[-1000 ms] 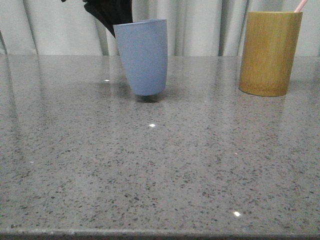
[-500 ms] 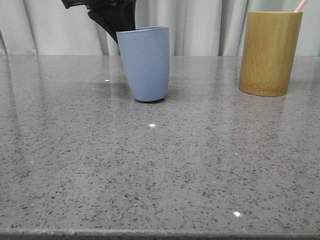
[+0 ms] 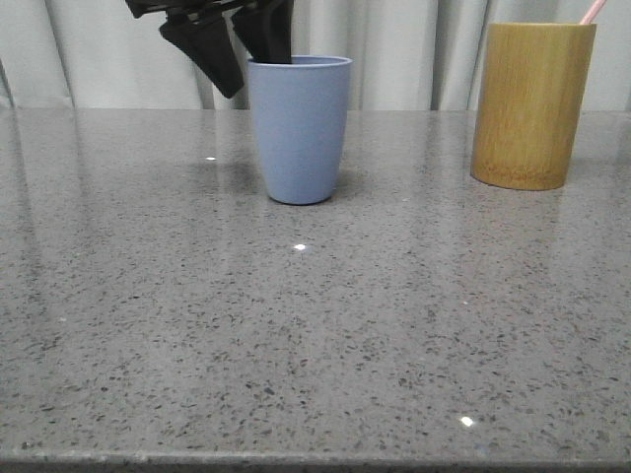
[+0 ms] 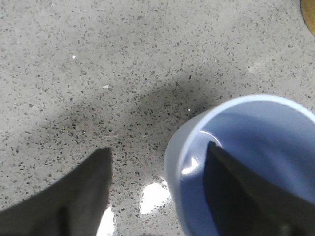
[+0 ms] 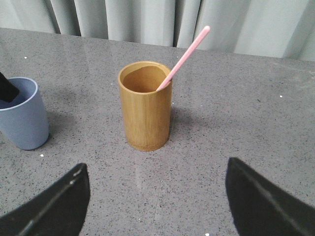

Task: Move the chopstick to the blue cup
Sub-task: 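Set the blue cup down mid-table, open the left gripper and lift away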

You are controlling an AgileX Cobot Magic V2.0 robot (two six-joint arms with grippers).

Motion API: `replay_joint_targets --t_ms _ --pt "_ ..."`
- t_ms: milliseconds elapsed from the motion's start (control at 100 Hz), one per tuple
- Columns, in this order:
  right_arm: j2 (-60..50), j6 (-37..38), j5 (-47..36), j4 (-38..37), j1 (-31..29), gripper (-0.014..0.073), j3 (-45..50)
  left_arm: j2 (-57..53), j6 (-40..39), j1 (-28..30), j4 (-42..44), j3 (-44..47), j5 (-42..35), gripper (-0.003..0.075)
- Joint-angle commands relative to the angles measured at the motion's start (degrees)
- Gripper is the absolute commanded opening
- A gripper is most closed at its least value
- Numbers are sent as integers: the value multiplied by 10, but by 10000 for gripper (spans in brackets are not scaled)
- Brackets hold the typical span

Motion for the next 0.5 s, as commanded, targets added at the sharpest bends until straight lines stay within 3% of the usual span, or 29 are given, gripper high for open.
replay_joint_targets --t_ms 0,490 --pt "7 -1 -46 1 -4 570 -17 -29 4 -6 -16 -20 -18 476" --pt "7 -1 -45 1 -4 570 -15 -57 0 -6 -20 -91 32 475"
